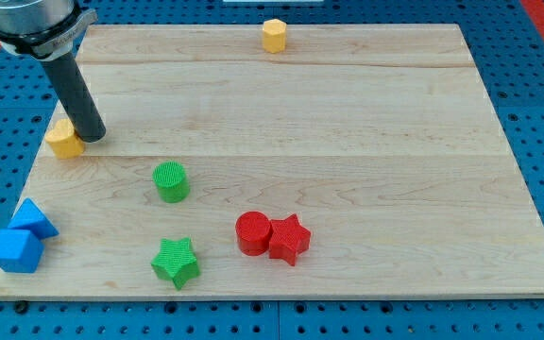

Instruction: Place the yellow hexagon above the yellow heart

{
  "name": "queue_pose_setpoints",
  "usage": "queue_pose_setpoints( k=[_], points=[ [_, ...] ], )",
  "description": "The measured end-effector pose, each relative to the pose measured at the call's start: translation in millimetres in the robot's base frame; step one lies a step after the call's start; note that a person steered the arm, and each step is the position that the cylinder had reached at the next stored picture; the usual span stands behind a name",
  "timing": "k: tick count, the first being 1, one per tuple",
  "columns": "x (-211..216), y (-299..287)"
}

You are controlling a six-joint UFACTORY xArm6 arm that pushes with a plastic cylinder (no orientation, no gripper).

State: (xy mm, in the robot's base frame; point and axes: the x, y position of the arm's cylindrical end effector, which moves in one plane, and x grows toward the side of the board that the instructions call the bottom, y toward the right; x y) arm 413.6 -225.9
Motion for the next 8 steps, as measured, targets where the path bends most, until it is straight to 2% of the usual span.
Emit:
queue_pose_setpoints(
  k=[1, 3, 4, 5, 6, 8],
  points=[
    [-39.2, 57.2],
    [-124.2, 267.2],
    [-171.6, 334.4],
    [-220.9, 333.5],
    [-221.8, 330.7],
    [-220.8, 246.0]
  ],
)
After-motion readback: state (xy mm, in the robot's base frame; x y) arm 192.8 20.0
